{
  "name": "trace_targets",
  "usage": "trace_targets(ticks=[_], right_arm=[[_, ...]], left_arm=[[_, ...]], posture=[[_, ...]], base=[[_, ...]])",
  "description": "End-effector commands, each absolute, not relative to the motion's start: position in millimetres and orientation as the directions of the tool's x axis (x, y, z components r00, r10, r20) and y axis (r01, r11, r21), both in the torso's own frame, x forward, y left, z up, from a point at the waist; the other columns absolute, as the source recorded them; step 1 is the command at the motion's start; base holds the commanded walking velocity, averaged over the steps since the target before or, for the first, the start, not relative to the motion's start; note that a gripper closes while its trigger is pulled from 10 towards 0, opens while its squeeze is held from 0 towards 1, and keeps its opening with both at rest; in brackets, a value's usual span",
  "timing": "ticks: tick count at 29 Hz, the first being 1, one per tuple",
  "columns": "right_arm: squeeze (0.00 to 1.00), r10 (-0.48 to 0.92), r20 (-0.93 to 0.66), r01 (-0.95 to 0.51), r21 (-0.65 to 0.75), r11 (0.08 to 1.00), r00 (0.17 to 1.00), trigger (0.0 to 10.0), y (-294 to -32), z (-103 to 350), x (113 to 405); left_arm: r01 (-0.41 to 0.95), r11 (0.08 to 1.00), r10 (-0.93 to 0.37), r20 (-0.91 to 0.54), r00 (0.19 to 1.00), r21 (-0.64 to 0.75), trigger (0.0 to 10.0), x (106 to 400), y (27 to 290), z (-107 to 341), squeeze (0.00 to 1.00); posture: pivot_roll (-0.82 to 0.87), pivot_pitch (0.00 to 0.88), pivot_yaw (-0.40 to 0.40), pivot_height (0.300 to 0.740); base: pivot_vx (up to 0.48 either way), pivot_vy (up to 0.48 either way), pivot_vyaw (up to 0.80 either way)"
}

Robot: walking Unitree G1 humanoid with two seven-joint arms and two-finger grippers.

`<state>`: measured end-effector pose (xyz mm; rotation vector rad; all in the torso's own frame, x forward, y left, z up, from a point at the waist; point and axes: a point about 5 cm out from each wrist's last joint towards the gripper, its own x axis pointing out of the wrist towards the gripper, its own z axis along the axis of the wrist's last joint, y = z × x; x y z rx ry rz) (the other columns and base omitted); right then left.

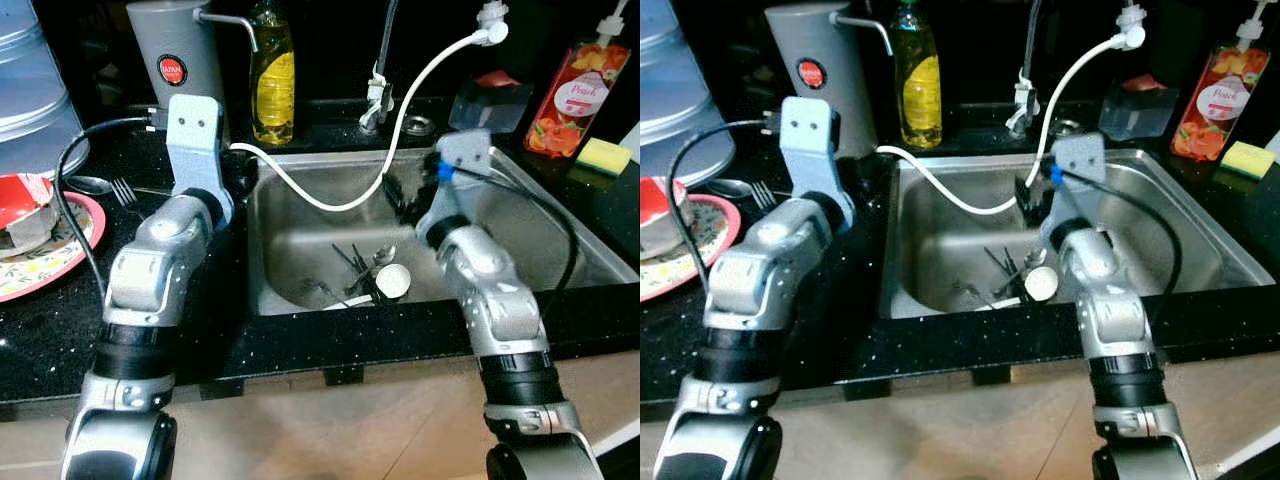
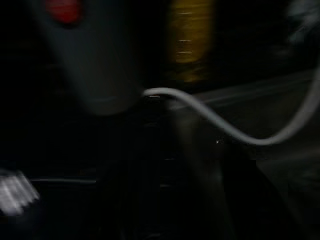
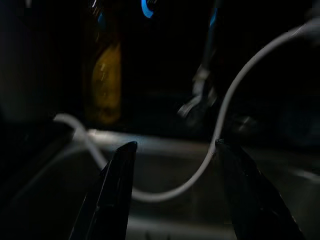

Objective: Kitchen organization

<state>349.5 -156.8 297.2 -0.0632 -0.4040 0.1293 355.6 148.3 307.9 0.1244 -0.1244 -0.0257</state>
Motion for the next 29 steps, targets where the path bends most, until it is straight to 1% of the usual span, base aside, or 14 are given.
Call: trace_targets(ticks=[1,2,4,6,8,10,11,12,13,14,15,17,22,29], right_arm=[[0.0,0.107,0.424,-0.073,-0.094,0.993,0.899,10.0,-161.5,305.4,345.8],[0.0,0.099,0.432,-0.062,-0.098,0.993,0.896,10.0,-162.5,307.6,344.8],[0.0,0.08,0.444,-0.037,-0.105,0.994,0.893,10.0,-164.9,310.7,342.9],[0.0,0.061,0.459,-0.024,-0.087,0.996,0.886,10.0,-167.4,314.2,340.1],[0.0,0.043,0.472,-0.004,-0.083,0.997,0.88,10.0,-169.7,316.1,338.5],[0.0,0.036,0.477,0.002,-0.077,0.997,0.878,10.0,-170.8,317.3,338.0],[0.0,0.026,0.487,0.01,-0.072,0.997,0.873,10.0,-172.1,319.6,336.9],[0.0,0.018,0.508,0.016,-0.062,0.998,0.861,10.0,-173.8,325.2,335.0],[0.0,0.018,0.508,0.016,-0.062,0.998,0.861,10.0,-173.8,325.2,335.0],[0.0,0.014,0.52,0.024,-0.066,0.998,0.854,10.0,-174.1,328.8,334.2],[0.0,0.014,0.52,0.024,-0.066,0.998,0.854,10.0,-174.1,328.8,334.2],[0.0,0.02,0.524,0.021,-0.071,0.997,0.852,10.0,-173.7,330.5,334.1],[0.0,0.024,0.523,0.016,-0.072,0.997,0.852,10.0,-173.1,330.7,334.1],[0.0,0.028,0.522,0.006,-0.063,0.998,0.852,10.0,-171.2,330.0,335.4]], left_arm=[[-0.033,0.991,0.017,0.126,0.992,0.129,10.0,356.2,155.8,308.5,0.0],[-0.046,0.993,0.029,0.145,0.989,0.113,10.0,355.8,158.7,310.0,0.0],[-0.093,0.979,0.062,0.167,0.984,0.182,10.0,355.7,165.3,311.4,0.0],[-0.065,0.99,0.052,0.107,0.993,0.129,10.0,357.3,175.1,308.4,0.0],[-0.149,0.982,0.131,0.147,0.98,0.115,10.0,357.4,187.2,311.1,0.0],[-0.169,0.978,0.153,0.131,0.979,0.121,10.0,358.2,192.8,309.0,0.0],[-0.182,0.98,0.174,0.108,0.979,0.074,10.0,358.9,199.6,305.3,0.0],[-0.178,0.981,0.175,0.04,0.984,0.073,10.0,361.4,205.5,294.8,0.0],[-0.178,0.981,0.175,0.04,0.984,0.073,10.0,361.4,205.5,294.8,0.0],[-0.189,0.979,0.193,-0.058,0.979,0.074,10.0,365.0,209.7,281.0,0.0],[-0.189,0.979,0.193,-0.058,0.979,0.074,10.0,365.0,209.7,281.0,0.0],[-0.221,0.972,0.229,-0.128,0.965,0.075,10.0,366.8,215.2,269.6,0.0],[-0.209,0.978,0.203,-0.205,0.958,-0.006,10.0,370.0,214.8,258.6,0.0],[-0.211,0.976,0.216,-0.213,0.953,0.045,10.0,375.7,206.6,251.8,0.0]], posture=[[-0.08,0.117,0.012,0.74],[-0.08,0.117,0.012,0.74],[-0.08,0.118,0.012,0.74],[-0.08,0.119,0.012,0.74],[-0.07,0.117,0.012,0.74],[-0.07,0.116,0.011,0.74],[-0.07,0.116,0.011,0.74],[-0.07,0.115,0.01,0.74],[-0.07,0.115,0.01,0.74],[-0.08,0.112,0.011,0.74],[-0.08,0.112,0.011,0.74],[-0.08,0.112,0.011,0.74],[-0.08,0.111,0.009,0.74],[-0.08,0.109,0.009,0.74]], base=[[0.0,0.0,0.0],[0.0,0.0,0.0],[0.0,0.0,0.0],[0.0,0.0,0.0],[0.0,0.0,0.0],[0.0,0.0,0.0],[0.0,0.0,0.0],[0.0,0.0,0.0],[0.0,0.0,0.0],[0.0,0.0,0.0],[0.0,0.0,0.0],[0.0,0.0,0.0],[0.0,0.0,0.0],[0.0,0.0,0.0]])
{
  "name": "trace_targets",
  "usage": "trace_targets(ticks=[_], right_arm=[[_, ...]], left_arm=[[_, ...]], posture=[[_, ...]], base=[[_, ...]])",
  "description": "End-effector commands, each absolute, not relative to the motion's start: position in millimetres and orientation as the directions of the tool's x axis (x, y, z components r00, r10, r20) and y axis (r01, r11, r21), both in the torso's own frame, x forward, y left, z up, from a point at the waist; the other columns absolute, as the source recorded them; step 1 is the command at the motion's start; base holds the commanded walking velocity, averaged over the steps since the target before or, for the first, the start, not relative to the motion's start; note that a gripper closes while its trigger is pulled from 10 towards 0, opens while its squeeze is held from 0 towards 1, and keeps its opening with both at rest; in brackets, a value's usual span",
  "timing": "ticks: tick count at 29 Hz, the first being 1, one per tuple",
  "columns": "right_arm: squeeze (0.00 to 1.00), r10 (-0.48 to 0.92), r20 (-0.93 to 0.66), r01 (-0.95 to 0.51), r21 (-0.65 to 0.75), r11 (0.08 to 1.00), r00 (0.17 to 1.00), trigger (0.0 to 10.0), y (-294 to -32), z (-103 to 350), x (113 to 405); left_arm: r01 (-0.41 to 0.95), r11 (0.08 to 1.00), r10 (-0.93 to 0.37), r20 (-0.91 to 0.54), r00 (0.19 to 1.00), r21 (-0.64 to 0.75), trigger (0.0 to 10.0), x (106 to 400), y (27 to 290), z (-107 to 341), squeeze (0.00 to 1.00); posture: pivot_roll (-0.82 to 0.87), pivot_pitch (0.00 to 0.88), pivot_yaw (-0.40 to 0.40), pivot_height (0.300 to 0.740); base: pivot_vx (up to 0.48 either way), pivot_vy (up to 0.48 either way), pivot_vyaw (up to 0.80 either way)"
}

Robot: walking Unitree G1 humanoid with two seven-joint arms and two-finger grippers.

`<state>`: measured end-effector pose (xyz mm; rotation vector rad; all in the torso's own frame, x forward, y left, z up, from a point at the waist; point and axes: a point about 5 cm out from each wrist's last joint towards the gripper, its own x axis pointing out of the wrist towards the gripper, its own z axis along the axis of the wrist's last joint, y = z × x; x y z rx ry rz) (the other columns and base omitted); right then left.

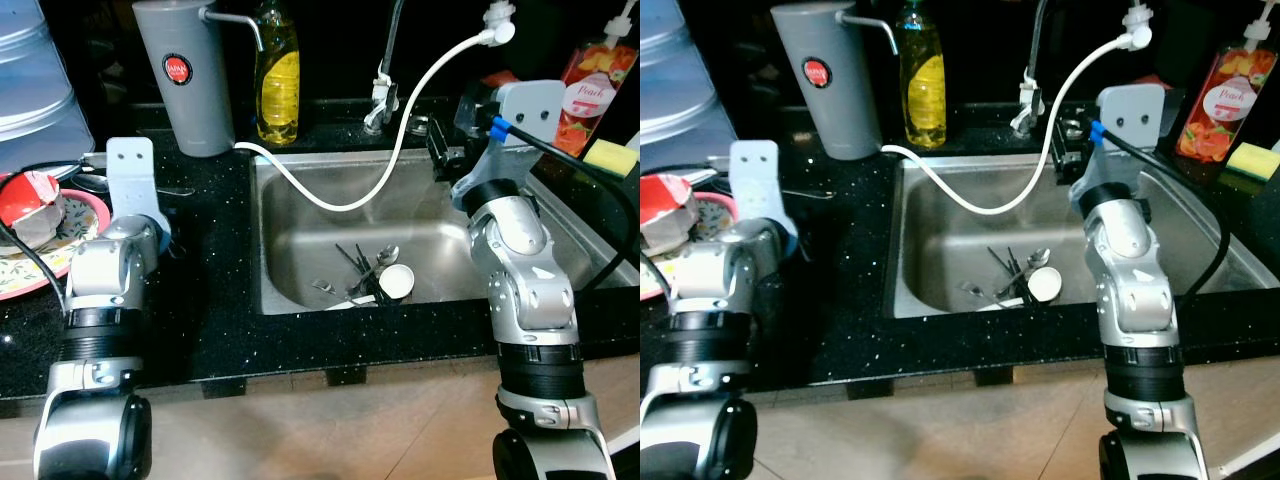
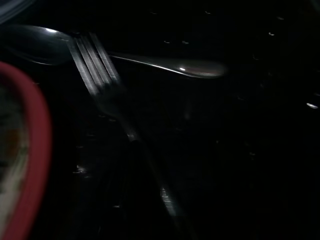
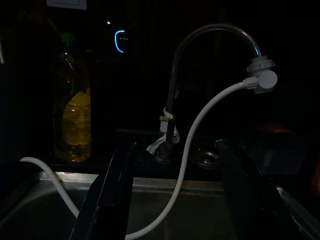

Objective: Kitchen organization

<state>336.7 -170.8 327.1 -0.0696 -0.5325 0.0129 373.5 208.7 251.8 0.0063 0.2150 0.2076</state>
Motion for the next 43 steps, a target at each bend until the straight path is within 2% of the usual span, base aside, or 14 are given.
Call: trace_targets(ticks=[1,4,5,6,7,13,23,25,26,27,29,30,31,43], right_arm=[[0.0,0.028,0.522,0.006,-0.063,0.998,0.853,10.0,-170.9,329.9,335.6],[0.0,0.029,0.52,0.004,-0.063,0.998,0.854,10.0,-170.6,329.4,335.9],[0.0,0.032,0.515,0.001,-0.064,0.998,0.857,10.0,-170.2,328.2,336.3],[0.0,0.033,0.513,-0.001,-0.064,0.998,0.858,10.0,-170.0,327.9,336.4],[0.0,0.035,0.513,-0.002,-0.064,0.998,0.858,10.0,-169.9,327.8,336.5],[0.0,0.034,0.509,-0.003,-0.062,0.998,0.86,10.0,-169.7,326.4,337.1],[0.0,0.04,0.506,-0.024,-0.039,0.999,0.862,10.0,-168.3,325.7,338.1],[0.0,0.043,0.507,-0.028,-0.037,0.999,0.861,10.0,-167.4,326.2,338.2],[0.0,0.044,0.507,-0.029,-0.036,0.999,0.861,10.0,-167.3,326.5,338.4],[0.0,0.044,0.507,-0.029,-0.036,0.999,0.861,10.0,-167.3,326.5,338.4],[0.0,0.044,0.508,-0.03,-0.035,0.999,0.86,10.0,-167.2,327.0,338.6],[0.0,0.044,0.508,-0.03,-0.035,0.999,0.86,10.0,-167.2,327.0,338.6],[0.0,0.044,0.509,-0.031,-0.035,0.999,0.86,10.0,-167.3,327.1,338.6],[0.0,0.043,0.508,-0.031,-0.032,0.999,0.86,10.0,-168.0,327.2,338.2]], left_arm=[[-0.221,0.974,0.225,-0.22,0.949,0.045,10.0,376.5,207.3,250.2,0.0],[-0.232,0.973,0.229,-0.225,0.947,0.013,10.0,378.2,208.8,249.0,0.0],[-0.246,0.969,0.243,-0.204,0.948,0.015,10.0,380.1,210.0,253.4,1.0],[-0.251,0.968,0.25,-0.193,0.949,0.02,10.0,380.7,210.3,256.0,1.0],[-0.258,0.966,0.259,-0.171,0.951,0.032,10.0,381.4,210.6,259.7,0.0],[-0.374,0.927,0.368,-0.148,0.918,-0.015,10.0,383.4,223.1,264.7,0.0],[-0.398,0.914,0.366,-0.265,0.892,-0.079,10.0,386.5,222.4,244.6,0.0],[-0.386,0.918,0.348,-0.286,0.893,-0.09,8.7,388.1,221.0,238.9,0.0],[-0.381,0.921,0.343,-0.294,0.892,-0.08,7.1,388.8,220.4,236.6,0.0],[-0.381,0.921,0.343,-0.294,0.892,-0.08,7.1,388.8,220.4,236.6,0.0],[-0.377,0.924,0.342,-0.306,0.888,-0.063,4.1,389.4,219.3,232.5,0.0],[-0.377,0.924,0.342,-0.306,0.888,-0.063,4.1,389.4,219.3,232.5,0.0],[-0.379,0.923,0.342,-0.309,0.887,-0.065,0.0,389.4,219.0,231.8,0.0],[-0.378,0.919,0.334,-0.285,0.898,-0.115,0.0,391.1,219.6,236.2,0.0]], posture=[[-0.08,0.109,0.009,0.74],[-0.08,0.109,0.009,0.74],[-0.08,0.108,0.008,0.74],[-0.08,0.108,0.008,0.74],[-0.08,0.108,0.008,0.74],[-0.09,0.108,0.01,0.74],[-0.08,0.107,0.006,0.74],[-0.08,0.104,0.003,0.74],[-0.08,0.104,0.003,0.74],[-0.08,0.104,0.003,0.74],[-0.08,0.099,0.005,0.74],[-0.08,0.099,0.005,0.74],[-0.08,0.099,0.005,0.74],[-0.09,0.093,0.003,0.74]], base=[[0.0,0.0,0.0],[0.0,0.0,0.0],[0.0,0.0,0.0],[0.0,0.0,0.0],[0.0,0.0,0.0],[0.0,0.0,0.0],[0.0,0.0,0.0],[0.0,0.0,0.0],[0.0,0.0,0.0],[0.0,0.0,0.0],[0.0,0.0,0.0],[0.0,0.0,0.0],[0.0,0.0,0.0],[0.0,0.0,0.0]])
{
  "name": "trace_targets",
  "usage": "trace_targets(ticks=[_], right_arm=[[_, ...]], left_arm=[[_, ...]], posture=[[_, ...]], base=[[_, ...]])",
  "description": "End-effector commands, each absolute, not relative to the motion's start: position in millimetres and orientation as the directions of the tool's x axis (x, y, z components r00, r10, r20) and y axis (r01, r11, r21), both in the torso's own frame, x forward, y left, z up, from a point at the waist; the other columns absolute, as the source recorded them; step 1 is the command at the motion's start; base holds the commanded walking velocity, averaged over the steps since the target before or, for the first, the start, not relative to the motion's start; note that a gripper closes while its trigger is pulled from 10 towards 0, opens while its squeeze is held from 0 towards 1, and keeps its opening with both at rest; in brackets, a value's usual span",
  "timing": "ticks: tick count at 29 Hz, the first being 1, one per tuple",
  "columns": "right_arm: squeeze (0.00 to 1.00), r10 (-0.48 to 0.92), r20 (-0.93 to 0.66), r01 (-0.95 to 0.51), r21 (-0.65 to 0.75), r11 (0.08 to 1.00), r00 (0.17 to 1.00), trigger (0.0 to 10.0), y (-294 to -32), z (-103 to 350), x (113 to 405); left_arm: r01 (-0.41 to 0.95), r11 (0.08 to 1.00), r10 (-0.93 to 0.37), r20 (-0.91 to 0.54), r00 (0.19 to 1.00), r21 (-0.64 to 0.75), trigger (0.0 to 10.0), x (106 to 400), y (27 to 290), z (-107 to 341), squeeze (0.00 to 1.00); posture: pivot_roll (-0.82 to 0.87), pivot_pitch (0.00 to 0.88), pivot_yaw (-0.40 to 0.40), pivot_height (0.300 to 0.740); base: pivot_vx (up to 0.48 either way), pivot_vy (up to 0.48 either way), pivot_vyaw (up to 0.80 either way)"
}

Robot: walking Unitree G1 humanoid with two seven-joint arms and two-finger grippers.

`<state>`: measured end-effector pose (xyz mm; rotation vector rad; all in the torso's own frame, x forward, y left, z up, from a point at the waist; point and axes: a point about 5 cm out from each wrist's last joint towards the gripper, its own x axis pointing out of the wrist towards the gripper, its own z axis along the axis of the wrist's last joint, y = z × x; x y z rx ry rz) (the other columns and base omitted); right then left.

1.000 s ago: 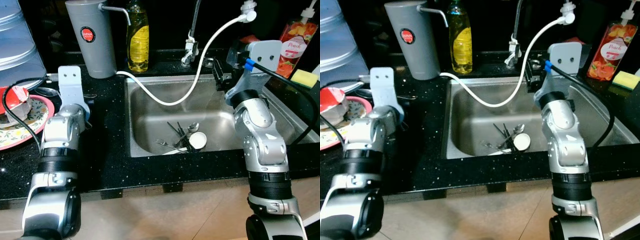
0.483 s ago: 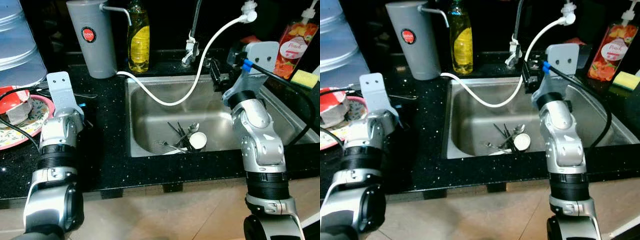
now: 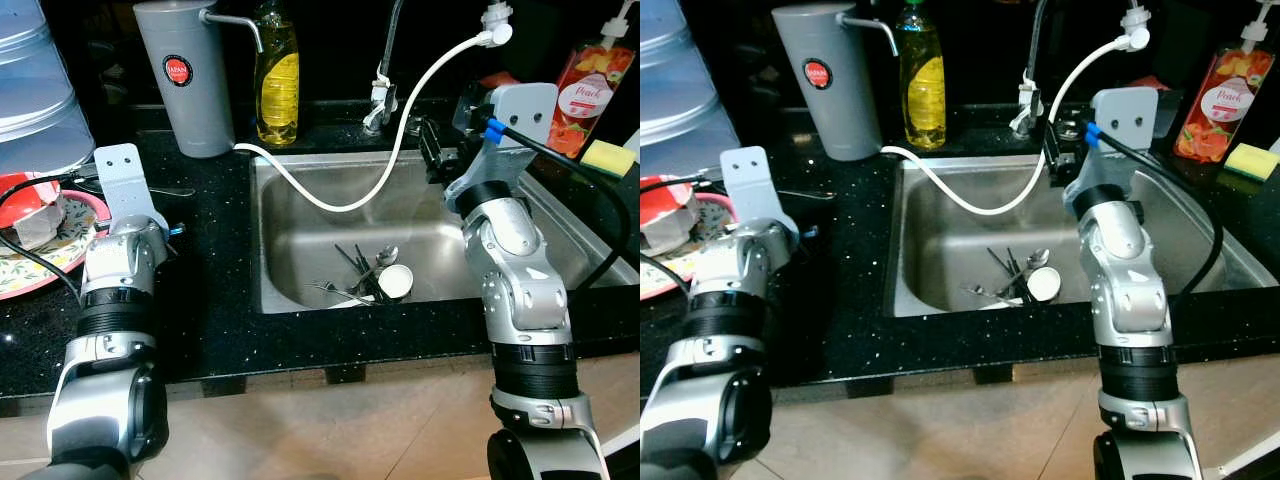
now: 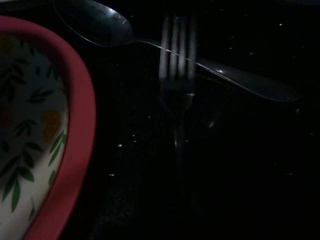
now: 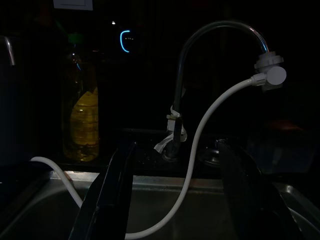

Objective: Kitchen organization

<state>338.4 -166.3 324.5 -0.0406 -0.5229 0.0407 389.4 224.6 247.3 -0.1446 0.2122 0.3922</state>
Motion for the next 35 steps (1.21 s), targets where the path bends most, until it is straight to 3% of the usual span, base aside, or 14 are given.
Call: trace_targets(ticks=[1,9,10,12,13,16,18,21,23,26,27,31,35], right_arm=[[0.0,0.044,0.508,-0.032,-0.032,0.999,0.86,10.0,-168.0,327.2,338.3],[0.0,0.044,0.506,-0.033,-0.032,0.999,0.862,10.0,-167.7,326.8,338.6],[0.0,0.045,0.505,-0.033,-0.032,0.999,0.862,10.0,-167.8,326.6,338.5],[0.0,0.045,0.505,-0.033,-0.032,0.999,0.862,10.0,-167.7,326.5,338.4],[0.0,0.046,0.504,-0.034,-0.033,0.999,0.862,10.0,-167.5,326.3,338.3],[0.0,0.05,0.504,-0.037,-0.037,0.999,0.863,10.0,-166.6,325.6,338.0],[0.0,0.067,0.496,-0.057,-0.037,0.998,0.866,10.0,-164.4,323.0,338.3],[0.0,0.077,0.493,-0.069,-0.034,0.997,0.867,10.0,-163.5,322.2,338.3],[0.0,0.131,0.479,-0.171,0.042,0.984,0.868,10.0,-159.4,321.2,337.5],[0.0,0.292,0.495,-0.402,0.132,0.906,0.819,10.0,-149.8,325.8,327.4],[0.0,0.292,0.495,-0.402,0.132,0.906,0.819,10.0,-149.8,325.8,327.4],[0.0,0.49,0.54,-0.638,0.118,0.761,0.684,10.0,-136.0,331.7,305.4],[0.0,0.55,0.531,-0.699,0.12,0.705,0.645,10.0,-131.7,328.3,298.7]], left_arm=[[-0.374,0.92,0.33,-0.28,0.902,-0.121,0.0,391.4,219.3,236.8,0.0],[-0.348,0.931,0.317,-0.223,0.922,-0.114,0.0,392.0,217.3,245.7,0.0],[-0.324,0.943,0.309,-0.152,0.939,-0.081,1.2,391.9,214.6,255.8,0.0],[-0.316,0.947,0.307,-0.123,0.944,-0.065,1.2,391.6,213.3,260.0,0.0],[-0.287,0.955,0.283,-0.063,0.957,-0.073,10.0,390.7,209.7,268.9,0.0],[-0.153,0.985,0.161,0.101,0.982,-0.079,10.0,385.2,195.6,293.0,0.0],[0.016,0.997,-0.001,0.206,0.978,-0.071,10.0,375.0,179.1,310.2,0.0],[0.076,0.993,-0.052,0.255,0.966,-0.085,10.0,370.0,174.9,317.0,0.0],[0.138,0.99,-0.131,0.297,0.946,-0.001,10.0,364.2,169.4,321.5,0.0],[0.393,0.913,-0.407,0.333,0.851,0.112,10.0,347.8,152.3,319.3,0.0],[0.393,0.913,-0.407,0.333,0.851,0.112,10.0,347.8,152.3,319.3,0.0],[0.622,0.776,-0.607,0.397,0.688,0.108,10.0,326.4,141.1,327.9,0.0],[0.743,0.661,-0.704,0.43,0.565,0.107,10.0,313.0,127.9,331.6,0.0]], posture=[[-0.09,0.093,0.003,0.74],[-0.09,0.095,0.002,0.74],[-0.09,0.099,0.002,0.74],[-0.09,0.099,0.002,0.74],[-0.09,0.099,0.002,0.74],[-0.09,0.101,0.003,0.74],[-0.08,0.104,0.004,0.74],[-0.08,0.104,0.004,0.74],[-0.08,0.104,0.004,0.74],[-0.08,0.103,0.003,0.74],[-0.08,0.103,0.003,0.74],[-0.08,0.103,0.003,0.74],[-0.08,0.103,0.003,0.74]], base=[[0.0,0.0,0.0],[0.0,0.0,0.0],[0.0,0.0,0.0],[0.0,0.0,0.0],[0.0,0.0,0.0],[0.0,0.0,0.0],[0.0,0.0,0.0],[0.0,0.0,0.0],[0.0,0.0,0.0],[0.0,0.0,0.0],[0.0,0.0,0.0],[0.0,0.0,0.0],[0.0,0.0,0.0]])
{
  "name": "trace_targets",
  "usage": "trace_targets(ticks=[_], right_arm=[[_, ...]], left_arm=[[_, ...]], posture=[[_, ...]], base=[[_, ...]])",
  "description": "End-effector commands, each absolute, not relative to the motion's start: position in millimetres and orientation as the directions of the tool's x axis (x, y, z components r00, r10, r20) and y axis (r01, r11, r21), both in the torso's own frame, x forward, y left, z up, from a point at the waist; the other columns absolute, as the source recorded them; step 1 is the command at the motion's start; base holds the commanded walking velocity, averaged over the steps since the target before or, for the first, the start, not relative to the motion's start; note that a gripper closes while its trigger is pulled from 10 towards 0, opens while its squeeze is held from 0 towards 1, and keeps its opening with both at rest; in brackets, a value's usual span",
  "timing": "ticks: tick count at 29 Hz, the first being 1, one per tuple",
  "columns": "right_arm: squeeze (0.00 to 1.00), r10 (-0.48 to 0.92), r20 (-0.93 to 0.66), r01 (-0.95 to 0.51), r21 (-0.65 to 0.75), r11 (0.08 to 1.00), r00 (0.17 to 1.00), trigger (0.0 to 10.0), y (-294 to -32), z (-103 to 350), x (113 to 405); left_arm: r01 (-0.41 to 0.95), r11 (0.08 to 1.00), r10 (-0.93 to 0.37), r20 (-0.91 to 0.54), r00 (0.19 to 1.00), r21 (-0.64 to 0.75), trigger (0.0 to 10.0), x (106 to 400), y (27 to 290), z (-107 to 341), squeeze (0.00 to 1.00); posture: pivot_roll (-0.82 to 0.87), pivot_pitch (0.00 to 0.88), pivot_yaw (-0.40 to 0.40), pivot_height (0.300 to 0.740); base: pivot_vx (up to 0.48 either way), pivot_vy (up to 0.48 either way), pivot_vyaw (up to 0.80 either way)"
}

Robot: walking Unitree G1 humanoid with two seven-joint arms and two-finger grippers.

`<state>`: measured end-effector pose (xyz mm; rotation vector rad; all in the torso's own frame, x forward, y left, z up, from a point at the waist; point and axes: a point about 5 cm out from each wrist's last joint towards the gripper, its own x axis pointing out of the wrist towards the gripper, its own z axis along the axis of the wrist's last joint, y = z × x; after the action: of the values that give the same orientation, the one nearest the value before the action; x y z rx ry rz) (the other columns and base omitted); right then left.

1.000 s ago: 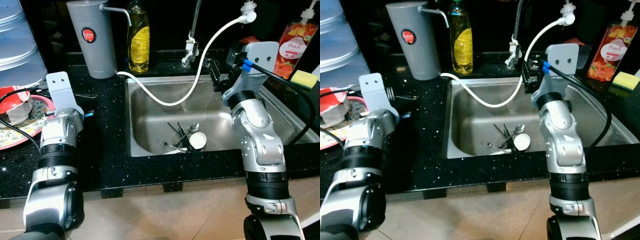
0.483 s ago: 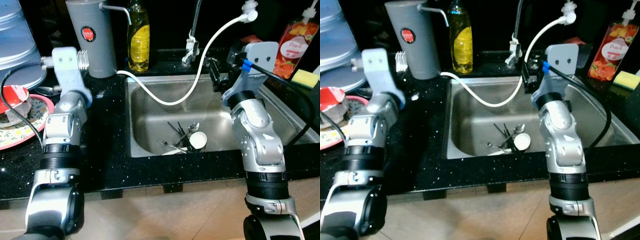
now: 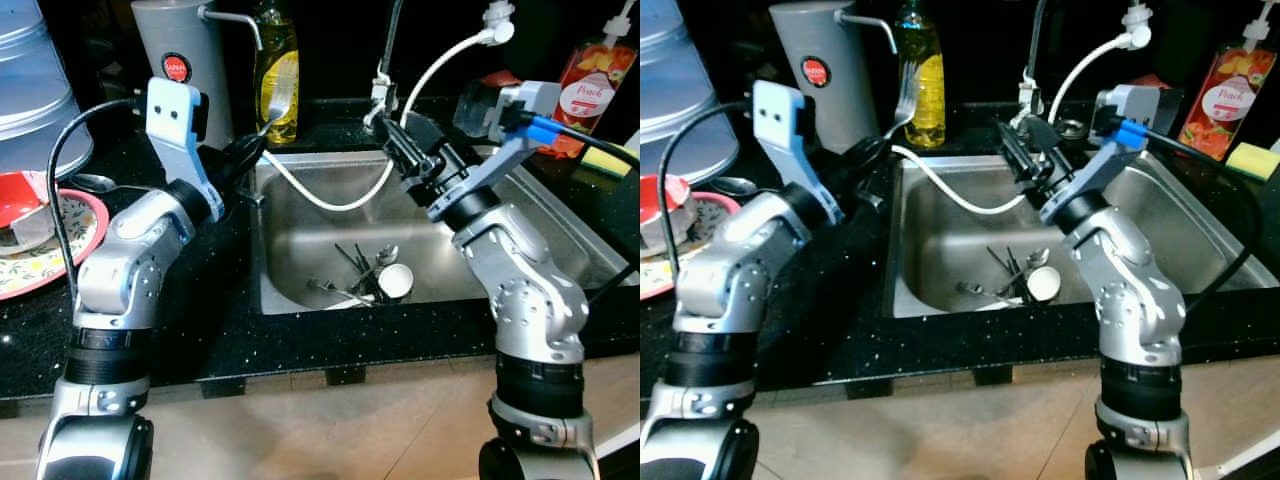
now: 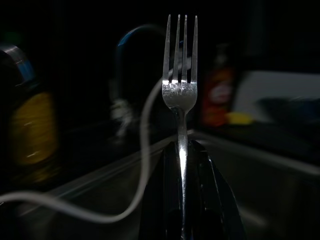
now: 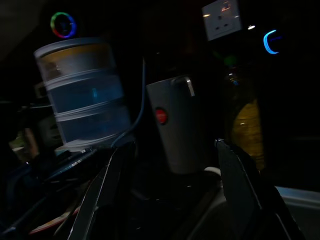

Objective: Kitchen organization

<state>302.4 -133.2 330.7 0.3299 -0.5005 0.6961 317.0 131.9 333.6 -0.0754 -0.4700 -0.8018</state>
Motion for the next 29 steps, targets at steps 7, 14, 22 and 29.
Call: trace_targets(ticks=[7,14,22,29], right_arm=[[0.0,0.605,0.527,-0.776,0.19,0.601,0.597,10.0,-124.2,321.5,291.7],[0.0,0.604,0.538,-0.797,0.261,0.545,0.588,10.0,-113.9,319.5,289.5],[0.0,0.604,0.532,-0.799,0.297,0.523,0.593,10.0,-113.7,319.3,291.1],[0.0,0.566,0.506,-0.754,0.342,0.562,0.651,0.0,-118.3,317.3,297.1]], left_arm=[[0.856,0.514,-0.789,0.425,0.444,0.059,10.0,305.6,104.4,324.7,0.0],[0.879,0.472,-0.828,0.377,0.416,0.067,10.0,298.6,89.8,314.4,0.0],[0.887,0.456,-0.845,0.348,0.406,0.072,10.0,296.5,86.9,310.1,0.0],[0.882,0.464,-0.843,0.346,0.413,0.079,10.0,295.7,87.9,311.0,0.0]], posture=[[-0.1,0.1,0.004,0.74],[-0.1,0.102,0.004,0.74],[-0.1,0.103,0.0,0.74],[-0.1,0.103,0.0,0.74]], base=[[0.0,0.0,0.0],[0.0,0.0,0.0],[0.0,0.0,0.0],[0.0,0.0,0.0]])
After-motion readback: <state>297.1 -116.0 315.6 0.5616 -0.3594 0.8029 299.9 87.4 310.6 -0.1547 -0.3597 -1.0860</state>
